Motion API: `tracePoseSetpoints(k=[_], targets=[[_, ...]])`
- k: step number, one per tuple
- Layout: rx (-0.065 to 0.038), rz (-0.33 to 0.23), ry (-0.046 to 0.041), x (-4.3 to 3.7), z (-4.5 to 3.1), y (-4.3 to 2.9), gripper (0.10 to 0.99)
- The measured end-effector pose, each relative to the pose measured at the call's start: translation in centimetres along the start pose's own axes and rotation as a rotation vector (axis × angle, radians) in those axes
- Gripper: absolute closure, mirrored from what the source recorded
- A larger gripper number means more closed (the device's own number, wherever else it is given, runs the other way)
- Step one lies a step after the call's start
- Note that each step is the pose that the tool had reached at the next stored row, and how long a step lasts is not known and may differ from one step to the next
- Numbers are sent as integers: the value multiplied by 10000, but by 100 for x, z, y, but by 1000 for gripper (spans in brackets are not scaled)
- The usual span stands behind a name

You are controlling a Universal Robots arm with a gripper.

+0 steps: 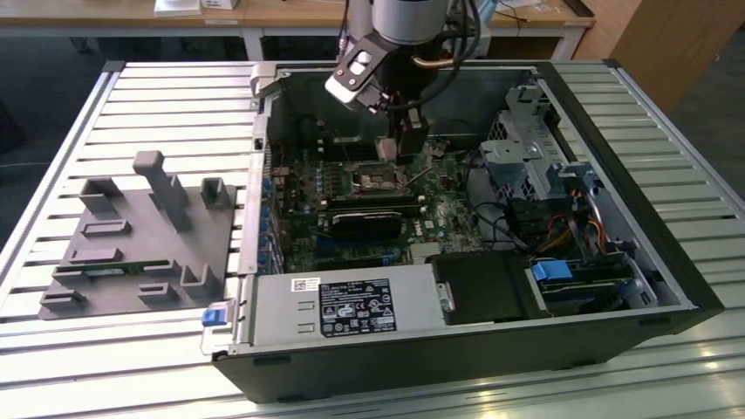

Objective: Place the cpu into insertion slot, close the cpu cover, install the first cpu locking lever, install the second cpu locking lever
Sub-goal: 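Place the cpu into insertion slot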

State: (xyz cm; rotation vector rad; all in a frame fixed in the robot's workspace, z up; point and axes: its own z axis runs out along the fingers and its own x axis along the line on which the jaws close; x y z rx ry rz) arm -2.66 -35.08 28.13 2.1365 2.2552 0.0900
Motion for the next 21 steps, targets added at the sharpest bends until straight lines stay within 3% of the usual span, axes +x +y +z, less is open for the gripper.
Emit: tracePoseSetpoints(k=[10, 21], targets=[[-1, 3, 20, -1, 58, -4, 549], [14, 14, 200, -2, 144, -10, 549]])
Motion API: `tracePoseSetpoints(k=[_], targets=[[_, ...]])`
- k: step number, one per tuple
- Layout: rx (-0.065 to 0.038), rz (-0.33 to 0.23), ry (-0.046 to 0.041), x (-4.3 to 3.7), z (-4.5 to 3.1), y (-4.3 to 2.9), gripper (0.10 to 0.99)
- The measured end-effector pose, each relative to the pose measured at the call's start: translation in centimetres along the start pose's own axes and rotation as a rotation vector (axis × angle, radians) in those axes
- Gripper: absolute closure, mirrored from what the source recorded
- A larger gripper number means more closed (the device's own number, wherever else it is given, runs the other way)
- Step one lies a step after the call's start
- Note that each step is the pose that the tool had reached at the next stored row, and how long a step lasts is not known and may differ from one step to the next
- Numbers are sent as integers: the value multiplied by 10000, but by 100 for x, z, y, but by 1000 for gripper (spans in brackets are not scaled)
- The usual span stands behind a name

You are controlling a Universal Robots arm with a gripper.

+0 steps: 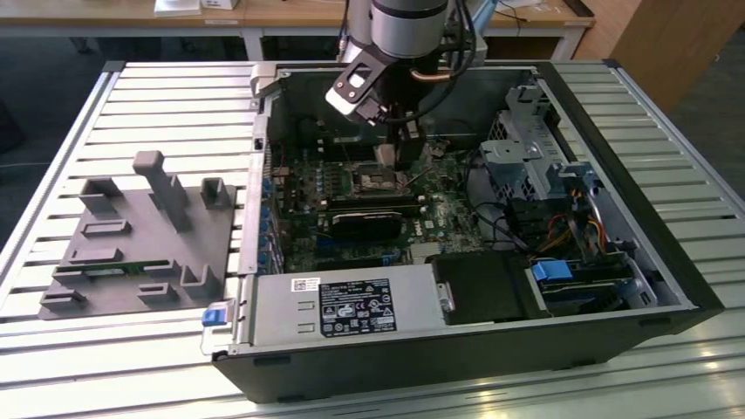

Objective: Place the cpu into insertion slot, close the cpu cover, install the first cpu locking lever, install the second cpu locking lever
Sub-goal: 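Place the cpu into insertion slot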

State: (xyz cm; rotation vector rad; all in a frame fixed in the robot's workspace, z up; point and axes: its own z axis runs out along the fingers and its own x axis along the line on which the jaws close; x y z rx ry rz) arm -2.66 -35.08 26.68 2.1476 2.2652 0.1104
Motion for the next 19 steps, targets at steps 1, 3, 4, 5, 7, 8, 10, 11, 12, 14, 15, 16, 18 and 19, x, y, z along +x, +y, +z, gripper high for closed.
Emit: tracePoseSetpoints(k=[1, 3, 4, 5, 7, 8, 10, 11, 12, 14, 15, 16, 18, 19], targets=[[4, 0, 6, 0, 4, 0, 549], [6, 1, 13, 0, 11, -1, 549], [9, 1, 13, 0, 13, -1, 549], [9, 1, 14, -1, 17, -1, 549], [11, 1, 12, -1, 20, -1, 549], [11, 1, 12, -1, 21, -1, 549], [10, 1, 14, -1, 24, -1, 549], [10, 1, 13, -1, 25, -1, 549], [10, 1, 14, -1, 26, -1, 549], [9, 1, 14, -1, 30, -2, 549], [9, 1, 15, -1, 32, -2, 549], [9, 1, 15, -1, 35, -2, 549], [9, 1, 15, -1, 39, -2, 549], [10, 1, 15, -1, 41, -2, 549]])
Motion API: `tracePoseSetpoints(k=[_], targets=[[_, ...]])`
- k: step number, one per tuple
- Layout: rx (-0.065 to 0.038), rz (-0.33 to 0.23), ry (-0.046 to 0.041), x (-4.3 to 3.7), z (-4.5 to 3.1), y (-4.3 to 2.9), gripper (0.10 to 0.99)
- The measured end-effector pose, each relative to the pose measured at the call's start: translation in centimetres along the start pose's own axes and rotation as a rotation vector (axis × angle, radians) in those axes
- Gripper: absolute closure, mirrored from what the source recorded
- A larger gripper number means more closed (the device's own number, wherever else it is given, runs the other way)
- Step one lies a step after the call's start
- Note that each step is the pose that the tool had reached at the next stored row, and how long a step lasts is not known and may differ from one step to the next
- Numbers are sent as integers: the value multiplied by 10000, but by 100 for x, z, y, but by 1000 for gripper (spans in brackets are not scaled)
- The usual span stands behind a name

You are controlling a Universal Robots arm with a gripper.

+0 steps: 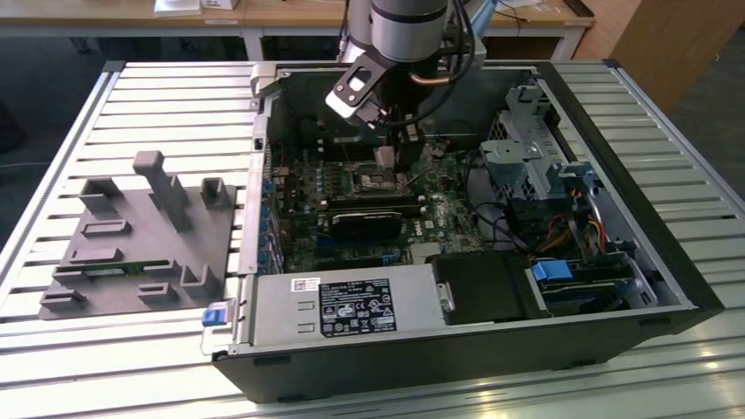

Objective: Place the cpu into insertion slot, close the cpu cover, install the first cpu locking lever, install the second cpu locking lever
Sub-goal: 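Place the cpu into insertion slot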

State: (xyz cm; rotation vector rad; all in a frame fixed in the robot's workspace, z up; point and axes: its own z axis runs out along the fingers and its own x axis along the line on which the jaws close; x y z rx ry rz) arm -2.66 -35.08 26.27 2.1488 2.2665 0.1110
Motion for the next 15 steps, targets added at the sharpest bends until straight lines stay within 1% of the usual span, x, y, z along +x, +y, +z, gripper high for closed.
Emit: tracePoseSetpoints(k=[15], targets=[[1, -1, 2, 0, 44, -2, 549]])
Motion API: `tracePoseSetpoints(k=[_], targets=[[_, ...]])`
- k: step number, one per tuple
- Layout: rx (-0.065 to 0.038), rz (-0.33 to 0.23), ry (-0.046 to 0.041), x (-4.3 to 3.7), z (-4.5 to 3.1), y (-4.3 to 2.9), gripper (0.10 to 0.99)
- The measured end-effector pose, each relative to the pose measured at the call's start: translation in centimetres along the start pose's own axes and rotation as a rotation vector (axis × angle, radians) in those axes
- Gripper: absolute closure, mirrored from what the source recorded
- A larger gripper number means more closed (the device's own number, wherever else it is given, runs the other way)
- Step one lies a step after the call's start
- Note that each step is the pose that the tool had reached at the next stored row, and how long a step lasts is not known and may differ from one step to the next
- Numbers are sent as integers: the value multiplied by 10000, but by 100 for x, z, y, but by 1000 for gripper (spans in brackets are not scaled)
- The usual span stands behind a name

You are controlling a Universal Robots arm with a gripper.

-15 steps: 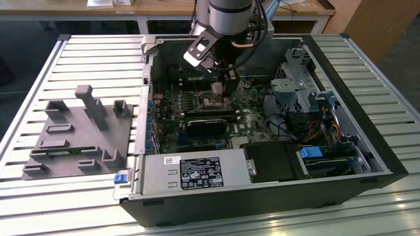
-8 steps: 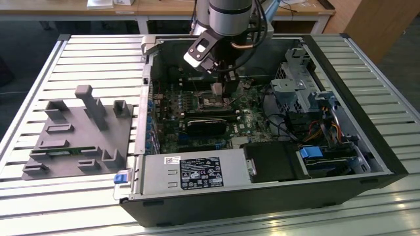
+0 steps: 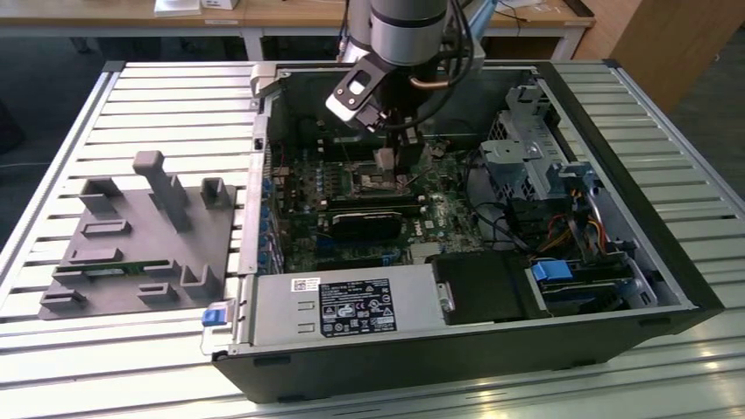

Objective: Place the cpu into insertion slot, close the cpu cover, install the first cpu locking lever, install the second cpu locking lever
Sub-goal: 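Place the cpu into insertion slot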

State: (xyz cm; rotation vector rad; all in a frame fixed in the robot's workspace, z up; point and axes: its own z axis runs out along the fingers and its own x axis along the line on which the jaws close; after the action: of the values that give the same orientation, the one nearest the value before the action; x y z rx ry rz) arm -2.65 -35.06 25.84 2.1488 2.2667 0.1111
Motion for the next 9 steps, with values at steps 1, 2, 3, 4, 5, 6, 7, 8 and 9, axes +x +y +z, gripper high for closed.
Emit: tracePoseSetpoints(k=[1, 2, 3, 4, 5, 6, 7, 8, 9], targets=[[0, 0, 0, 0, 3, 0, 549], [0, 0, -1, 1, 6, -1, 549], [0, 1, -2, 3, 11, -1, 549], [0, 2, -3, 8, 20, -2, 549], [0, 1, -4, 13, 32, -2, 549], [1, 1, -7, 21, 44, -2, 549], [1, 1, -6, 34, 59, -3, 549], [1, 0, -5, 52, 76, -3, 549], [0, 1, -5, 70, 95, -5, 549]])
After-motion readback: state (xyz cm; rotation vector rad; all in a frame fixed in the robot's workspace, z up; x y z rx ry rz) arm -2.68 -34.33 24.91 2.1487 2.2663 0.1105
